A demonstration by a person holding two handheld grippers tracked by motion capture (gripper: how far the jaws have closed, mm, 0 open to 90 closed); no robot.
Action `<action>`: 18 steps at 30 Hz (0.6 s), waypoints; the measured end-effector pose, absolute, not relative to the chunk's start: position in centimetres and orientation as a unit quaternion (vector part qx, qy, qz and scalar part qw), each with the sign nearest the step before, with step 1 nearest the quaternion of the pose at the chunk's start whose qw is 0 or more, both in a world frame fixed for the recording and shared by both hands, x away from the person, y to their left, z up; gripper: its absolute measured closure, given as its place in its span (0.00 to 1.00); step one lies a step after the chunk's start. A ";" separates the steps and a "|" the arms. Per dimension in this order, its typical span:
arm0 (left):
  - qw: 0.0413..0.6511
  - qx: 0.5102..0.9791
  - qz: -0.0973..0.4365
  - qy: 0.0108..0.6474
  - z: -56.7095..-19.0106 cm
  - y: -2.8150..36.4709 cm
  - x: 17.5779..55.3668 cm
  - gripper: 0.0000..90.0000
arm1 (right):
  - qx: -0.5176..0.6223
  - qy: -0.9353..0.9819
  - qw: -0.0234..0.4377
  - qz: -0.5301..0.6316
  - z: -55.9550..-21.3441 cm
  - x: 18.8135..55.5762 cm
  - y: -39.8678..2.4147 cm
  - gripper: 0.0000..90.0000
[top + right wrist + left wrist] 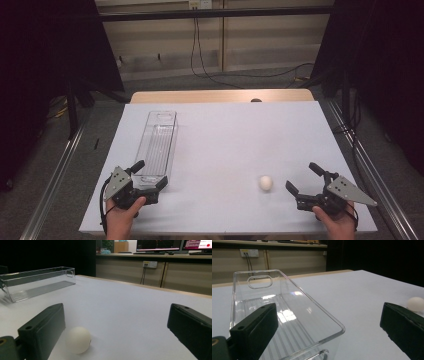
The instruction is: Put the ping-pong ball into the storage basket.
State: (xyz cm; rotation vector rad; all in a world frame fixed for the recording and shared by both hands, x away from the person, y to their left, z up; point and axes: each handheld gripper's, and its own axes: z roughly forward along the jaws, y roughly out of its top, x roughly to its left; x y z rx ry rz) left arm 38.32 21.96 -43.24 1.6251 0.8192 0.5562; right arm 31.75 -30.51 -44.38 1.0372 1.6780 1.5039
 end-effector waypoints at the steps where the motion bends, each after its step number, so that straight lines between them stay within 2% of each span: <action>1: 0.581 0.696 0.236 0.350 -43.2 21.8 38.3 0.02 | 0.393 0.644 0.324 0.571 -44.4 31.8 -30.6 0.01; 18: 0.587 0.699 0.225 0.340 -42.7 20.5 38.6 0.02 | 0.395 0.641 0.325 0.572 -44.4 31.8 -30.5 0.01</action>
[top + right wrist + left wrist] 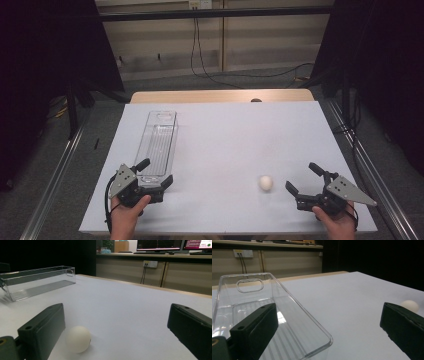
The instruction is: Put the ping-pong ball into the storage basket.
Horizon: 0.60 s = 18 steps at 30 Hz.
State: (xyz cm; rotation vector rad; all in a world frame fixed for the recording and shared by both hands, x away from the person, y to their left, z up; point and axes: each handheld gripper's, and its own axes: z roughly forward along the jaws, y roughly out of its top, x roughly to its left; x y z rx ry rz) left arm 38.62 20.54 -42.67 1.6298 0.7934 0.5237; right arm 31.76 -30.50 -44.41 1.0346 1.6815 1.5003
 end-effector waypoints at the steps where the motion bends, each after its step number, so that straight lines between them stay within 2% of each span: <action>1: 0.587 0.699 0.225 0.340 -42.7 20.5 38.6 0.02 | 0.393 0.641 0.326 0.572 -44.4 31.8 -30.5 0.01; 18: 0.591 0.703 0.212 0.335 -42.4 18.7 39.0 0.02 | 0.399 0.637 0.323 0.574 -44.3 31.8 -30.6 0.01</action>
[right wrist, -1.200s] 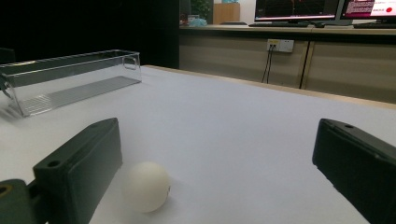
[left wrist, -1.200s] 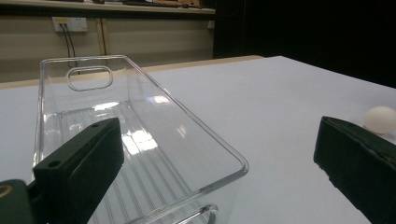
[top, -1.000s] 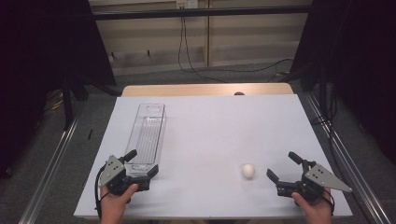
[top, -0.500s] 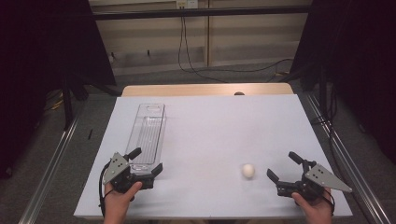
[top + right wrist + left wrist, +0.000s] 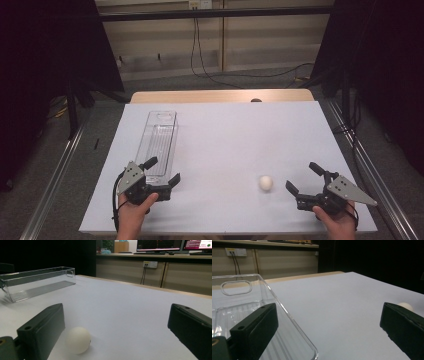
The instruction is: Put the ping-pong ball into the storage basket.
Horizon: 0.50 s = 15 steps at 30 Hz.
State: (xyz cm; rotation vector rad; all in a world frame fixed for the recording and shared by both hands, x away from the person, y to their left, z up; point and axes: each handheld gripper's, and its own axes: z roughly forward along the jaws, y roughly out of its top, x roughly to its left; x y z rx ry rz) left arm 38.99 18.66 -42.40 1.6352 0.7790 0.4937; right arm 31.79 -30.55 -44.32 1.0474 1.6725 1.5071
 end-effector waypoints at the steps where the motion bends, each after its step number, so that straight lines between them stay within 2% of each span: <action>1: 0.590 0.705 0.212 0.331 -42.4 18.4 39.0 0.02 | 0.397 0.639 0.323 0.574 -44.3 31.8 -30.6 0.00; 15: 0.588 0.716 0.199 0.320 -42.3 17.0 39.4 0.02 | 0.402 0.638 0.319 0.573 -44.4 31.9 -30.5 0.00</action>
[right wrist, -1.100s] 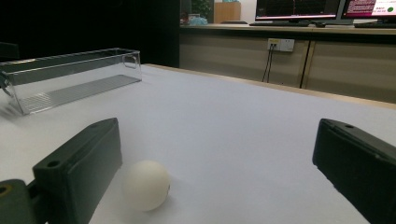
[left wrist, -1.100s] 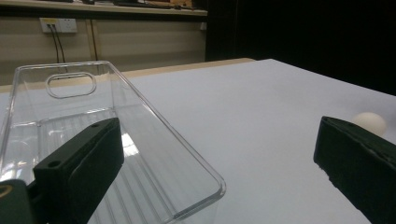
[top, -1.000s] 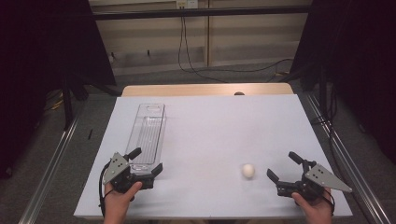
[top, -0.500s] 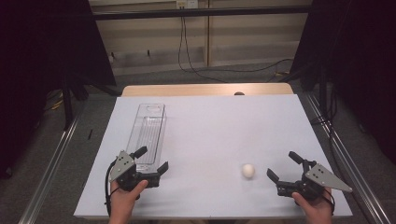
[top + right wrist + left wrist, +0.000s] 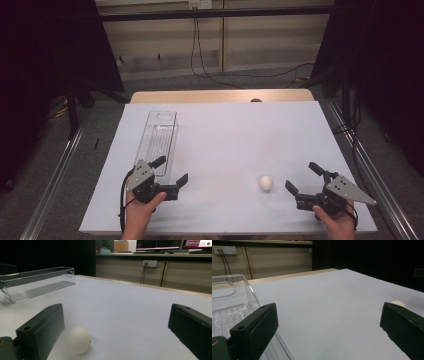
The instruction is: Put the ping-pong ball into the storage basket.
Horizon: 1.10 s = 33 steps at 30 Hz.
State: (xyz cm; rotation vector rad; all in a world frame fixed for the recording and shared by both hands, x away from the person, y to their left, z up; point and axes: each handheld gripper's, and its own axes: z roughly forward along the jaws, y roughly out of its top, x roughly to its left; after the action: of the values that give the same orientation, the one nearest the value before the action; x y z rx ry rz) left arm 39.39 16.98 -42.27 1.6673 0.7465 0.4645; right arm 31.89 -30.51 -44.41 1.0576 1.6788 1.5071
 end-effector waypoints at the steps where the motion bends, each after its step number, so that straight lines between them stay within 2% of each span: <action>1: 0.588 0.716 0.199 0.320 -42.3 17.0 39.4 0.02 | 0.402 0.638 0.319 0.573 -44.4 31.9 -30.5 0.00; 33: 0.571 0.744 0.175 0.300 -42.3 13.2 39.9 0.02 | 0.402 0.634 0.322 0.578 -44.4 32.2 -30.2 0.00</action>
State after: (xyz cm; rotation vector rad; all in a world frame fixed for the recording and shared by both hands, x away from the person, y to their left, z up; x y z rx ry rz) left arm 39.86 13.15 -42.33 1.7460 0.7049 0.4101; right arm 32.21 -30.21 -44.38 1.0547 1.6638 1.5175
